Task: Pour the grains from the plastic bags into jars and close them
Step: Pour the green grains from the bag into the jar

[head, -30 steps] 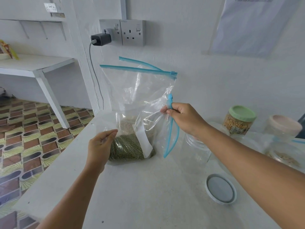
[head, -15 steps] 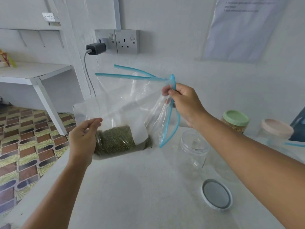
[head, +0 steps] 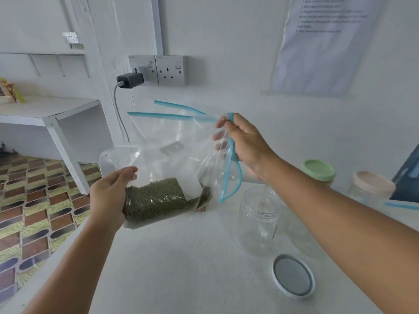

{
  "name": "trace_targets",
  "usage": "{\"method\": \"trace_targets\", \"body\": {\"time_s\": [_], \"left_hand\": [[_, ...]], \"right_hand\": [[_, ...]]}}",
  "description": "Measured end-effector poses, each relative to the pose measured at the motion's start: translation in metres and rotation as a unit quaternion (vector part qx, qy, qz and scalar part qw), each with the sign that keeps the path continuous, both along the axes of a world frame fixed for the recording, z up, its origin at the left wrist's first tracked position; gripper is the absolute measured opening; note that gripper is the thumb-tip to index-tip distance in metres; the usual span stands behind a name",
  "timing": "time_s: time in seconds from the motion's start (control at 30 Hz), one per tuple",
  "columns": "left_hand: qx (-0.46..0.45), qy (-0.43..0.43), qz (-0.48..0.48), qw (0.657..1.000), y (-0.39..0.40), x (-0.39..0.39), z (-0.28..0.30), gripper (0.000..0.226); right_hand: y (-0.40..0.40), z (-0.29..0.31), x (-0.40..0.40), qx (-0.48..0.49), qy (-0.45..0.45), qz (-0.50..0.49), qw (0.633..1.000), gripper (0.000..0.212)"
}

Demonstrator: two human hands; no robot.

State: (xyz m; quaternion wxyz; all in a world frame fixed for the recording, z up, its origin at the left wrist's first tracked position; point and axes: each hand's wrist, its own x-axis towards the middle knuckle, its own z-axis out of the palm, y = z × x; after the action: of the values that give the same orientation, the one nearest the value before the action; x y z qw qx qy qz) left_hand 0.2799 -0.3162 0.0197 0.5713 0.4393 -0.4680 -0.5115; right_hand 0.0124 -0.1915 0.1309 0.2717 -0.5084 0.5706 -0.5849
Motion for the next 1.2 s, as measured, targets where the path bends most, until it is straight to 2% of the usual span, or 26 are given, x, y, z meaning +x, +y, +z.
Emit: {"method": "trace_targets", "body": {"time_s": [0.17, 0.3, 0.37, 0.43, 0.5, 0.6, 0.67, 0.73, 0.8, 0.87, 1.0, 1.1, 1.2], "left_hand": [[0.144, 0.047, -0.03, 0.988, 0.006, 0.012, -0.046, 0.011], [0.173, 0.028, -0.057, 0.983, 0.022, 0.011, -0.067, 0.017], [0.147, -0.005, -0.069, 0.987, 0.024, 0.01, -0.067, 0.014], [0.105, -0.084, -0.1, 0.986, 0.024, 0.01, -0.063, 0.015], [0.082, -0.189, -0.126, 0.97, 0.028, 0.011, -0.055, 0.013], [0.039, -0.323, -0.075, 0.943, 0.047, 0.009, -0.034, 0.012], [-0.059, -0.328, -0.059, 0.941, 0.062, 0.004, -0.01, 0.015], [-0.156, -0.324, -0.098, 0.928, 0.066, -0.004, 0.02, 0.015], [-0.215, -0.325, -0.159, 0.907, 0.054, -0.011, 0.047, 0.012], [-0.222, -0.297, -0.223, 0.901, 0.039, -0.021, 0.068, 0.01], [-0.164, -0.239, -0.328, 0.899, 0.024, -0.043, 0.089, 0.015], [-0.171, -0.254, -0.357, 0.882, 0.02, -0.049, 0.092, 0.017], [-0.171, -0.255, -0.351, 0.884, 0.018, -0.049, 0.091, 0.013]], "right_hand": [[-0.013, -0.008, 0.026, 0.031, 0.061, 0.016, 0.998, 0.027], [-0.02, -0.018, 0.038, 0.066, 0.094, 0.013, 0.993, 0.028], [-0.023, -0.022, 0.04, 0.072, 0.1, -0.001, 0.992, 0.027], [-0.023, -0.026, 0.038, 0.078, 0.11, -0.006, 0.991, 0.027], [-0.022, -0.03, 0.037, 0.084, 0.115, -0.002, 0.99, 0.027], [-0.019, -0.033, 0.034, 0.095, 0.114, 0.009, 0.989, 0.027], [-0.017, -0.034, 0.033, 0.101, 0.11, 0.024, 0.988, 0.026], [-0.016, -0.034, 0.033, 0.105, 0.109, 0.039, 0.988, 0.025], [-0.014, -0.033, 0.033, 0.106, 0.11, 0.051, 0.987, 0.024], [-0.013, -0.033, 0.034, 0.105, 0.105, 0.065, 0.987, 0.023], [-0.01, -0.032, 0.034, 0.093, 0.096, 0.09, 0.987, 0.021], [-0.007, -0.037, 0.03, 0.086, 0.106, 0.085, 0.987, 0.019], [-0.004, -0.042, 0.025, 0.083, 0.128, 0.076, 0.985, 0.019]]}}
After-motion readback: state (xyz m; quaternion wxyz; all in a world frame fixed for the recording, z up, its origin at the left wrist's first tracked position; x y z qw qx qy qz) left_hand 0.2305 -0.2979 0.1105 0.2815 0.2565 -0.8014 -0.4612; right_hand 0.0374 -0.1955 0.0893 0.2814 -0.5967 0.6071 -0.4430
